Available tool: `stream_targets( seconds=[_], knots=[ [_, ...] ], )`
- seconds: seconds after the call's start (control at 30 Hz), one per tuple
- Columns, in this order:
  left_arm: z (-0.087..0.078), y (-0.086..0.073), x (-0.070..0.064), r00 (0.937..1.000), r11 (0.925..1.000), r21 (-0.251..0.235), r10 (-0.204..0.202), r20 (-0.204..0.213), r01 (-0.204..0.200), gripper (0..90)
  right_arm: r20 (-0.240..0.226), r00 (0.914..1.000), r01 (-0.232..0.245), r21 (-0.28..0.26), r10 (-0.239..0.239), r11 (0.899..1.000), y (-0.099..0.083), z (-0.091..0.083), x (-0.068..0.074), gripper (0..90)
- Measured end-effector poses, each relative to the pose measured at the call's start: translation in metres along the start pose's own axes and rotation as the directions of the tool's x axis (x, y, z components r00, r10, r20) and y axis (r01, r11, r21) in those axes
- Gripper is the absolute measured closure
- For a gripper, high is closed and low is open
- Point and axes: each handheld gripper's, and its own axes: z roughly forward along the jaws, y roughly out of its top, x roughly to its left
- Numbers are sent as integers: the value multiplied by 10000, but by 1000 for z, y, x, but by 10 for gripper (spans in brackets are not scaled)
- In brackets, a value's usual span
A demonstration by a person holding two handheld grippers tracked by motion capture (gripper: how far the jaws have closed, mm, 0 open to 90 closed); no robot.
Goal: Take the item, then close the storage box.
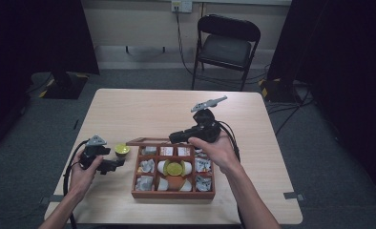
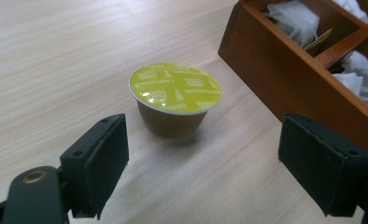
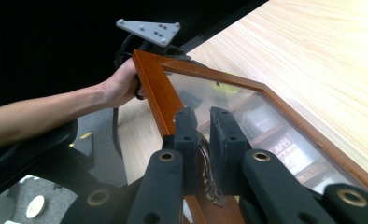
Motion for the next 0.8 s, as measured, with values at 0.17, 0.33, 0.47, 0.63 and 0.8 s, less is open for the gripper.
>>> stream_targets(
  seconds=[0.17, 0.33, 0.47, 0.63, 0.8],
  knots=[
    [-5, -18, -7, 9966, 9992, 386, 153, -807, -123, 157, 67, 9999, 158, -41, -158, 9999, -2, 0, 2, 820],
    [3, -30, -13, 9961, 9960, 877, 222, -849, -147, 160, 102, 9997, 211, -64, -210, 9998, -3, 0, 3, 820],
    [7, -36, -12, 9950, 9958, 851, 429, -903, -352, 131, 132, 9995, 280, -87, -278, 9996, -4, 0, 3, 820],
    [9, -44, -9, 9948, 9986, 156, 515, -883, -503, 95, 162, 9994, 322, -96, -321, 9994, -4, 1, 4, 820],
    [10, -45, -9, 9947, 9986, 76, 523, -889, -518, 67, 263, 9988, 420, -125, -417, 9990, -6, 1, 6, 820]
  ],
)
